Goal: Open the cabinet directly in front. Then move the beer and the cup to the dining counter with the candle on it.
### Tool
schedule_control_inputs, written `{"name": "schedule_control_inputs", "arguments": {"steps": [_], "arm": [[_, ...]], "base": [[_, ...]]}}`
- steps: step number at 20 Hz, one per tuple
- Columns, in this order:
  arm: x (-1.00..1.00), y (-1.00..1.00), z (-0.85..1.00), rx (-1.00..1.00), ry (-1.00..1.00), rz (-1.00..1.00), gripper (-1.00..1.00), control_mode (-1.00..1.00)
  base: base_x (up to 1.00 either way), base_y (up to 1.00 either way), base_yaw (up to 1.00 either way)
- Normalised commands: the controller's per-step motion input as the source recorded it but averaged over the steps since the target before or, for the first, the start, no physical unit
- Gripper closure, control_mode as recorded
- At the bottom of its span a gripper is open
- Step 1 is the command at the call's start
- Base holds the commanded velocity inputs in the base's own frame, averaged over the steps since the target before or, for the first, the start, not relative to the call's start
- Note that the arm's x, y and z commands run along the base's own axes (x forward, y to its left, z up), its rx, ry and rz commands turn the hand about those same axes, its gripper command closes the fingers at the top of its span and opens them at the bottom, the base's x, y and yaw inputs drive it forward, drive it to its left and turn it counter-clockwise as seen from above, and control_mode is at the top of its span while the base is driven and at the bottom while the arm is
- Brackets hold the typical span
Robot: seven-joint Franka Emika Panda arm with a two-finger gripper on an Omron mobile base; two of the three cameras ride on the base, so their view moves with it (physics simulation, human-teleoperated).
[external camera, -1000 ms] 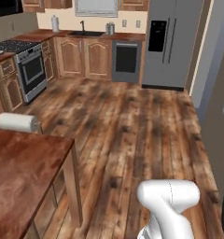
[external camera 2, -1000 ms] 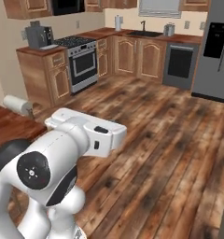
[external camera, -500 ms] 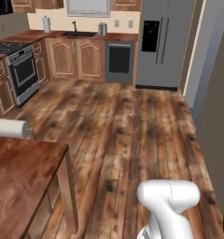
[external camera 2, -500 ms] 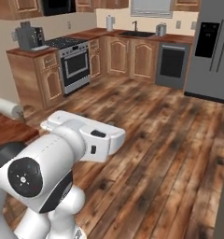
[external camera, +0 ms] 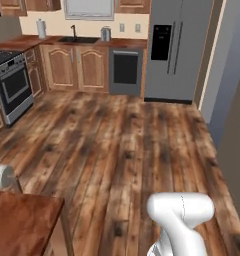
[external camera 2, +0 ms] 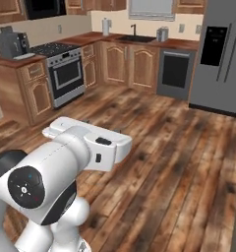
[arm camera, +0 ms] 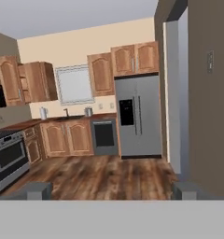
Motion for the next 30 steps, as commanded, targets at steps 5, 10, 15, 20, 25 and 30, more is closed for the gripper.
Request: {"name": "schedule_control_inputs", "arguments": {"steps": [5, 10, 15, 20, 25, 30], "arm": [[0.0, 0.0, 0.0, 0.0, 0.0, 0.0, -1.0, 1.0], [0.0, 0.0, 0.0, 0.0, 0.0, 0.0, -1.0, 1.0], [0.0, 0.0, 0.0, 0.0, 0.0, 0.0, -1.0, 1.0], [0.0, 0.0, 0.0, 0.0, 0.0, 0.0, -1.0, 1.0], [0.0, 0.0, 0.0, 0.0, 0.0, 0.0, -1.0, 1.0], [0.0, 0.0, 0.0, 0.0, 0.0, 0.0, -1.0, 1.0]], "base": [[1.0, 0.1, -0.03], [1.0, 0.22, -0.07], [1.0, 0.28, -0.08], [1.0, 0.33, -0.07], [1.0, 0.36, -0.05], [1.0, 0.33, 0.0]]}}
